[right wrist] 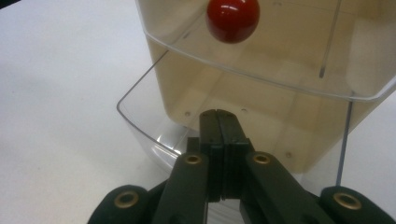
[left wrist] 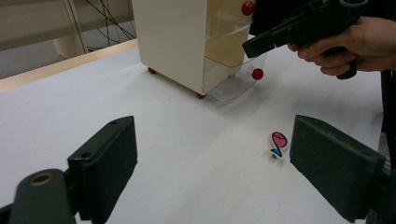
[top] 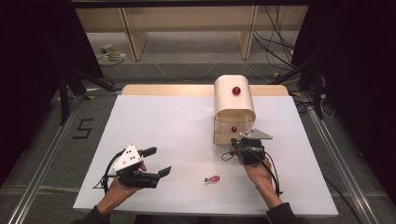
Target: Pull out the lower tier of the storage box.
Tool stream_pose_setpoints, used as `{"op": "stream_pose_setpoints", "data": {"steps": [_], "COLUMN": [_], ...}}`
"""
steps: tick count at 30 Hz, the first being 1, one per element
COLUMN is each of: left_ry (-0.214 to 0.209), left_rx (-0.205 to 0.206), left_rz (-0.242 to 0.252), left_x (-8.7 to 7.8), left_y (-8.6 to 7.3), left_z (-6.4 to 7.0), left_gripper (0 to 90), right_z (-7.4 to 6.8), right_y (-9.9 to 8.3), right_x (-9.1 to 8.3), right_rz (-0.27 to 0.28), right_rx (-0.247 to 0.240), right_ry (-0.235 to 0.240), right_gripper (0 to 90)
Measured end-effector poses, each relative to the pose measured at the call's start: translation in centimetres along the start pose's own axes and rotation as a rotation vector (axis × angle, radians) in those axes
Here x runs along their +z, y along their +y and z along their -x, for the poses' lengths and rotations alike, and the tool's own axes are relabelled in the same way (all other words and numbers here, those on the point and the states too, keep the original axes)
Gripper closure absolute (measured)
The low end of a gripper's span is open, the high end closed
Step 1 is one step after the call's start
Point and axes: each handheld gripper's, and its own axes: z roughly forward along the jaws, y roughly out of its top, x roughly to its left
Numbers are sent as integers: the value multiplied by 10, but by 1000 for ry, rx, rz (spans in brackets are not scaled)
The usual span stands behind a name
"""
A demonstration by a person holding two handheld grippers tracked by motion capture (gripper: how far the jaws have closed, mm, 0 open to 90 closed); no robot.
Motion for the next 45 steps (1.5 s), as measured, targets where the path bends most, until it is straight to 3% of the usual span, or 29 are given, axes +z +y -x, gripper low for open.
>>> {"op": "stream_pose_setpoints", "data": {"steps": [45], "left_ry": [1], "left_rx": [3], "left_rz": [0], "left_x": [-1], "left_y": [0], "left_z": [-1], "left_gripper": [147], "right_z": [-4], "right_y": [-4], "right_x": [-6], "right_rz": [-21], "right_rx": [4], "right_ry": [34], "right_gripper": [900]}}
